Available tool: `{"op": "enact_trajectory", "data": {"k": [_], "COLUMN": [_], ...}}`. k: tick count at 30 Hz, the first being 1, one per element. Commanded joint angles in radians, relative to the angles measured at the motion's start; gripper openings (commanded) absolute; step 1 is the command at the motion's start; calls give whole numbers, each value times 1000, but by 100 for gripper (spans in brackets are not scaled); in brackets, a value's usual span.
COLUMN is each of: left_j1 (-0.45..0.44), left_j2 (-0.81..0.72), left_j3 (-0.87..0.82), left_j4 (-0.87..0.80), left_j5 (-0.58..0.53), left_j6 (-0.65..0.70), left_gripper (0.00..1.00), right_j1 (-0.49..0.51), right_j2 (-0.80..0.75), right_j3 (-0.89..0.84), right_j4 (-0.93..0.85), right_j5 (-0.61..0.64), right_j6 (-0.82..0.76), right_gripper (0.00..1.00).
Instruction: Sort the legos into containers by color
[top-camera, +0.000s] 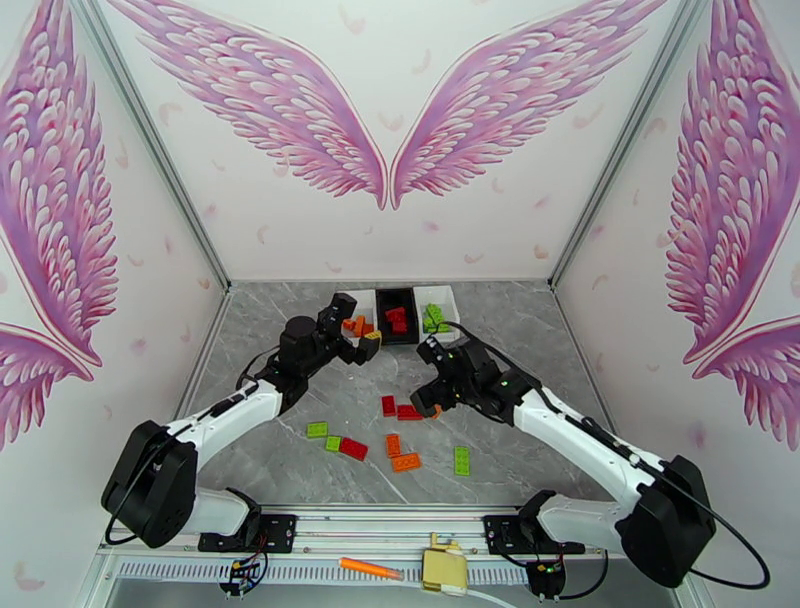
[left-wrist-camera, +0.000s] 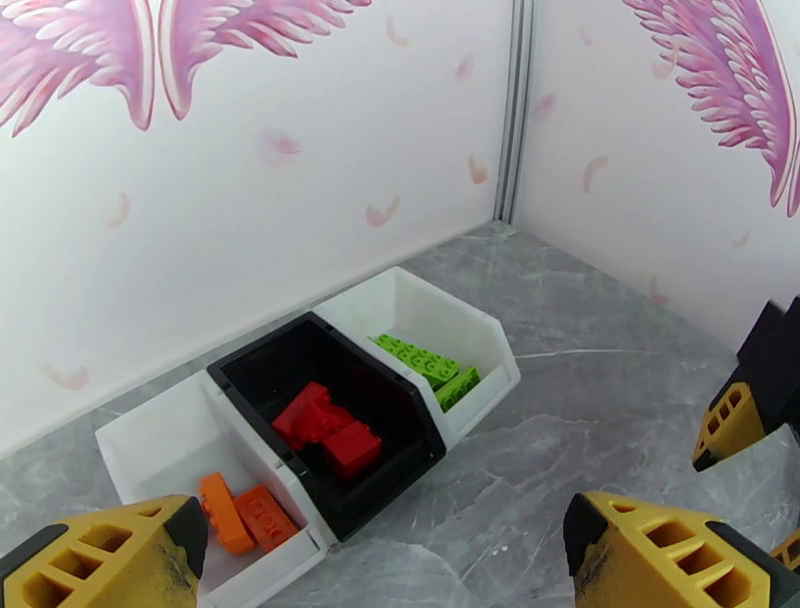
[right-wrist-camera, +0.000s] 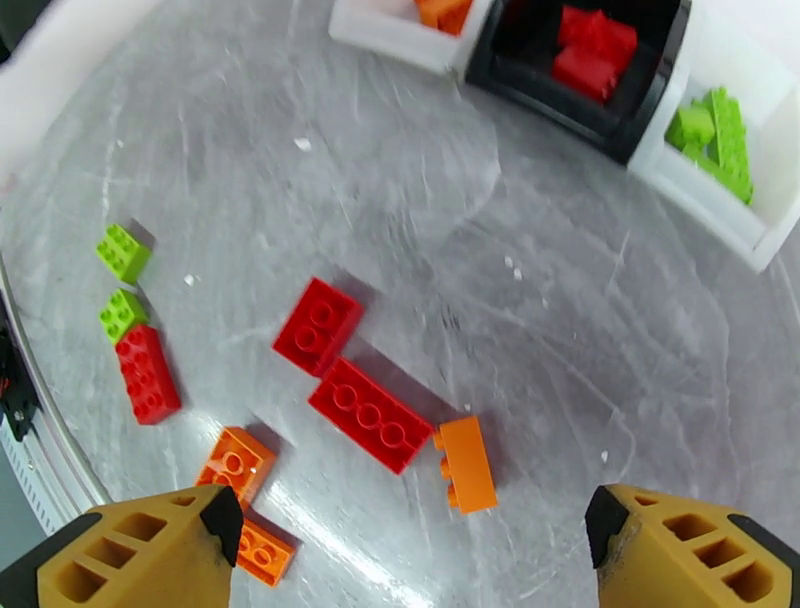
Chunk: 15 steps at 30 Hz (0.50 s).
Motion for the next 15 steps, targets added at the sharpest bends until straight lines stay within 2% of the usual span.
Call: {"op": "enact_trajectory", "data": {"k": [1,4,10,15], "left_j1": [8,10,10,10], "left_j2": [-43,-50,-61,-56], "left_j3": [-25,-30,-51,-55], "left_j4": [-37,-40,-32,-33], "left_j5": [-5,-7,-4,-10], "left_j6": [19,16,13,16], "left_gripper": [99,99,99,99], "right_j1": [7,5,2,-10], "right_j2": [71,127,242,317], "right_j3": [51,65,93,102], "right_j4": [-105,-127,-127,-84], "right_j5": [53,49,29,41], "right_j6": [51,56,46,40], "right_gripper": [89,78,69,56]}}
